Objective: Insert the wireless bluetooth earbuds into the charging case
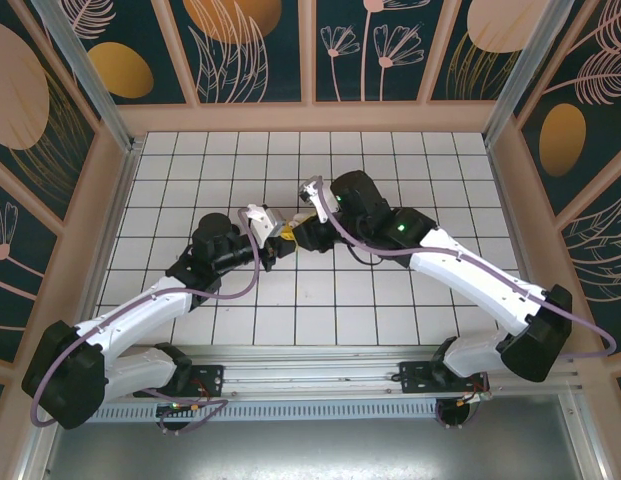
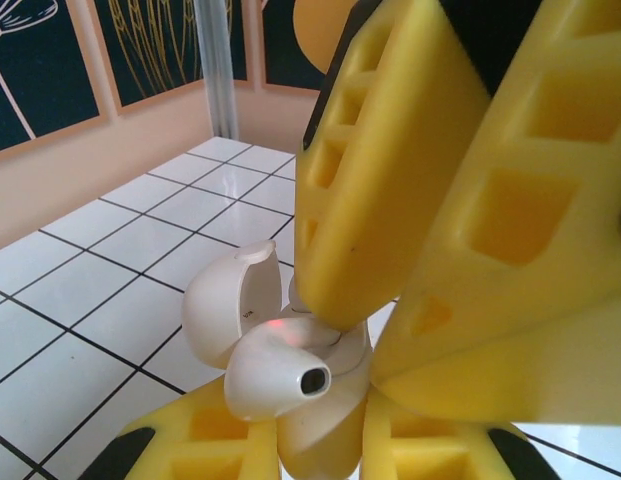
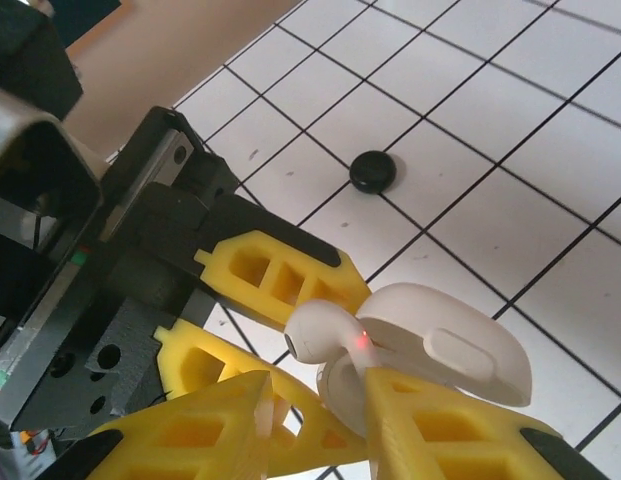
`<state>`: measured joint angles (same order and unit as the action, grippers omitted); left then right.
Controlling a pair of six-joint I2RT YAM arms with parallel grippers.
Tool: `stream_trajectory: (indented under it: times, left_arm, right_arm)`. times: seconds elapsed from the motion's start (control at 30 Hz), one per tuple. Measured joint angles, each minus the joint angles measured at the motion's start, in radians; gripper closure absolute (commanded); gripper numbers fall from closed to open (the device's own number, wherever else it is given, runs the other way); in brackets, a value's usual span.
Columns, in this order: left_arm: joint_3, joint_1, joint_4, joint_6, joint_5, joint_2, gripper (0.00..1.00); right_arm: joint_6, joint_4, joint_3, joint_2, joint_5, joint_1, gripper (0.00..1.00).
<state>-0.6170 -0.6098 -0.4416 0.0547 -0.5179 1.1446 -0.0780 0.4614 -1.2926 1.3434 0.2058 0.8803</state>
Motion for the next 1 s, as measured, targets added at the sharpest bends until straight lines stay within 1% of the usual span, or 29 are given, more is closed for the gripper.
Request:
stream_trajectory:
  times: [0.2, 0.5, 0.67, 0.7, 0.87, 0.93, 1.0]
  left_arm:
    - [0.000, 0.000, 0.000, -0.007, -0.011, 0.000, 1.00]
    - [-0.002, 0.001, 0.005, -0.014, -0.024, 0.001, 1.00]
    - [-0.002, 0.003, 0.025, -0.018, -0.016, 0.001, 1.00]
    - [-0.002, 0.003, 0.028, -0.018, -0.016, 0.001, 1.00]
    - [-0.002, 0.002, 0.033, -0.018, -0.017, 0.001, 1.00]
    - [-0.002, 0.002, 0.034, -0.018, -0.016, 0.001, 1.00]
    - [-0.002, 0.002, 0.035, -0.018, -0.016, 0.001, 1.00]
  right_arm:
    - [0.046, -0.016, -0.003, -0.003, -0.064, 0.040, 0.66]
    - [0.085, 0.002, -0.052, 0.046, -0.149, 0.074, 0.66]
    - [0.100, 0.029, -0.080, 0.077, -0.186, 0.084, 0.69]
    - [0.102, 0.035, -0.083, 0.080, -0.192, 0.086, 0.71]
    - [0.109, 0.048, -0.088, 0.083, -0.229, 0.089, 0.88]
    - [0.109, 0.048, -0.089, 0.082, -0.236, 0.089, 0.92]
    - [0.106, 0.046, -0.089, 0.082, -0.240, 0.089, 0.93]
